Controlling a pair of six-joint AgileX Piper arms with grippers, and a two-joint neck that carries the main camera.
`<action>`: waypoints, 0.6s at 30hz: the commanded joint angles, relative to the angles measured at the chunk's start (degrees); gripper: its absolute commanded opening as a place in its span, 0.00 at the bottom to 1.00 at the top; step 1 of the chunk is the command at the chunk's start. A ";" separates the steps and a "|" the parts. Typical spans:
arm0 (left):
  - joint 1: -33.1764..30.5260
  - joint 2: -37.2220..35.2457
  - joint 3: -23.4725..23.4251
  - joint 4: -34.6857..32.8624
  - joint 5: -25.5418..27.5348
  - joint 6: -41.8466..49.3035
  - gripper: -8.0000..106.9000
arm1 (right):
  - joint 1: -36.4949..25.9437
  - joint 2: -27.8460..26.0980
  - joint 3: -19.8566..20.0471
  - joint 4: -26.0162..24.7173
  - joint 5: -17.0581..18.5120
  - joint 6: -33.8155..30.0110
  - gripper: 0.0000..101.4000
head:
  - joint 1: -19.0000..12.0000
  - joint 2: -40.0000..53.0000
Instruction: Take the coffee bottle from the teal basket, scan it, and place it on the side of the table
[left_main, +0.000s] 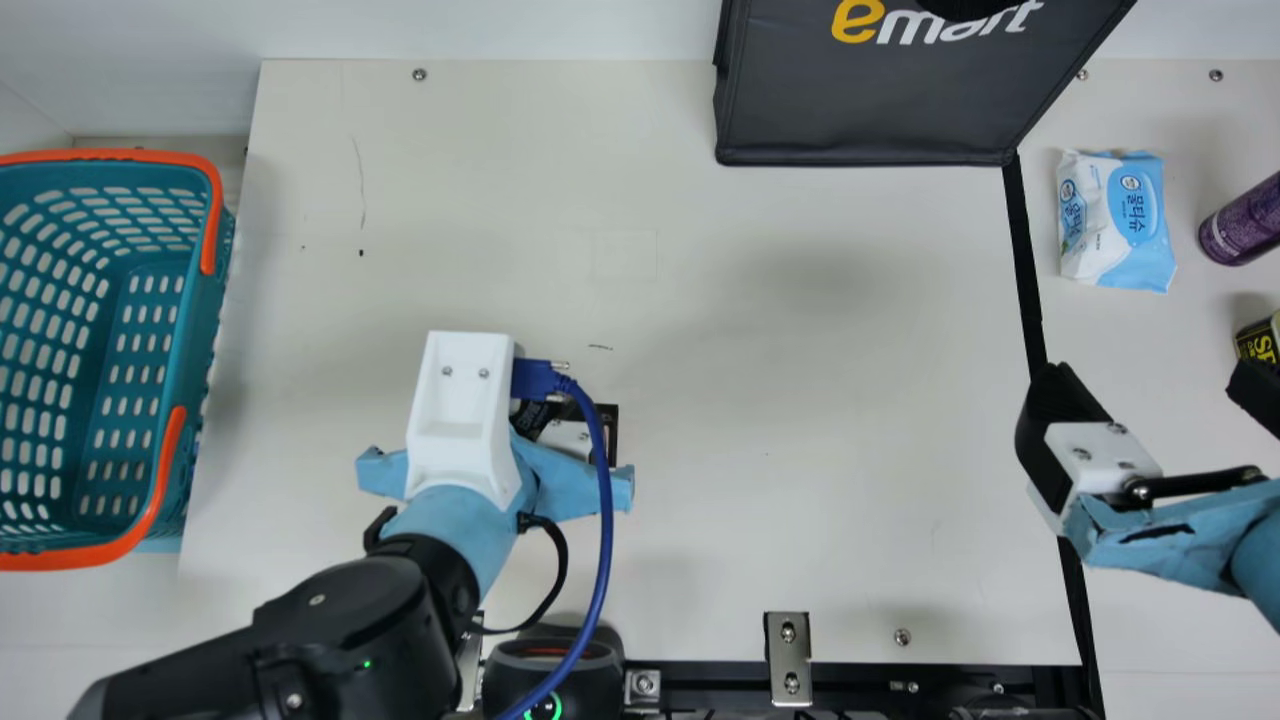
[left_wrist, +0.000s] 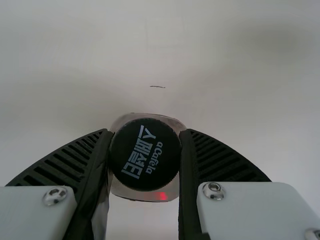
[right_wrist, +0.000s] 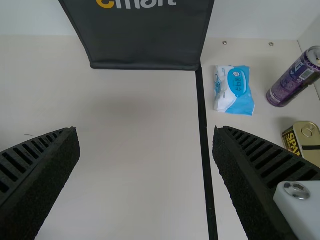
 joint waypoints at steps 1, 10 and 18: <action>-0.12 0.10 0.15 0.23 -0.13 -0.19 0.17 | 0.00 0.00 0.00 0.00 0.00 0.00 0.94 | -1.66 0.09; -0.51 0.69 1.05 0.89 -0.94 -0.98 0.44 | 0.00 0.00 0.00 0.00 0.00 0.00 0.94 | -1.66 0.09; -0.52 0.67 1.45 0.82 -1.41 -1.06 0.67 | 0.00 0.00 0.00 0.00 0.00 0.00 0.94 | -1.66 0.09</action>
